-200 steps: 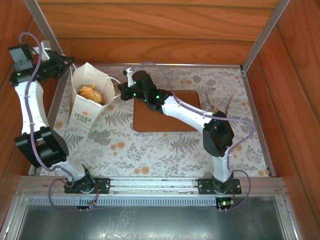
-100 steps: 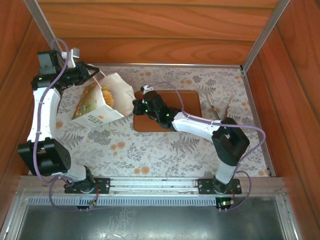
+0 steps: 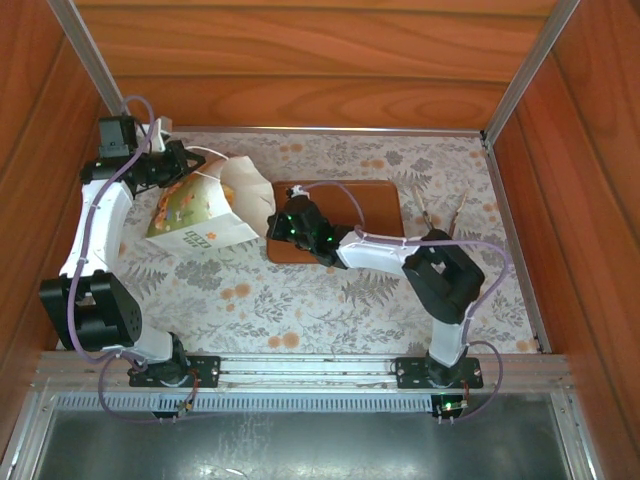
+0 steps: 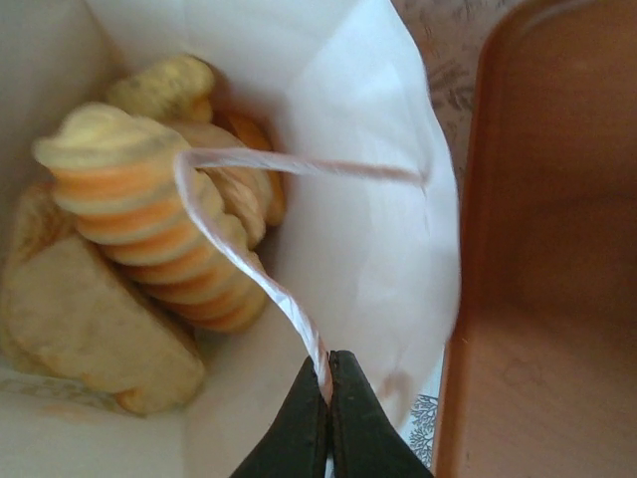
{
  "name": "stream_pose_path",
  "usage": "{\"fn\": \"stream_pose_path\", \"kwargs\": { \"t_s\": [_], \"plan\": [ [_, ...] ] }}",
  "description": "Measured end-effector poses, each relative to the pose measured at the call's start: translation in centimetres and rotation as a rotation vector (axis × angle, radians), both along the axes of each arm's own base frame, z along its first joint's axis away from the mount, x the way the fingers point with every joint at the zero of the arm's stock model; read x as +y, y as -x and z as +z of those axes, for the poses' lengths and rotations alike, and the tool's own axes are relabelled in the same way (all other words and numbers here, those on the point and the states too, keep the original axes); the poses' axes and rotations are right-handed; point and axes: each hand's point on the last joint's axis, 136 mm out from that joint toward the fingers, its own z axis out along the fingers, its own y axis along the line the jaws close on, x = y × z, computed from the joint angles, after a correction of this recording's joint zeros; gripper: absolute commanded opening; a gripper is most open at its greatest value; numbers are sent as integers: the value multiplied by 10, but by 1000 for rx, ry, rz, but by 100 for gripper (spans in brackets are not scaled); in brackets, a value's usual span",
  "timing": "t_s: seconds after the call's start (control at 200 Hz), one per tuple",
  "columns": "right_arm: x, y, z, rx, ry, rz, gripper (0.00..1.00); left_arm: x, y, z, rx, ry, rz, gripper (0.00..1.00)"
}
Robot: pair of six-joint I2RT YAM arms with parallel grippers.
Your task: Take the fake bread out of the paper bag
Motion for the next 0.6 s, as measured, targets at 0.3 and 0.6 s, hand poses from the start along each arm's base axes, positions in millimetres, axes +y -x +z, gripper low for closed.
{"fn": "stream_pose_path", "kwargs": {
  "t_s": [0.3, 0.6],
  "plan": [
    [17, 3, -21, 78, -28, 36, 1, 26, -5, -5, 9, -37, 81, 0],
    [5, 4, -35, 133, -37, -7, 9, -7, 4, -4, 24, 13, -16, 0]
  ]
}}
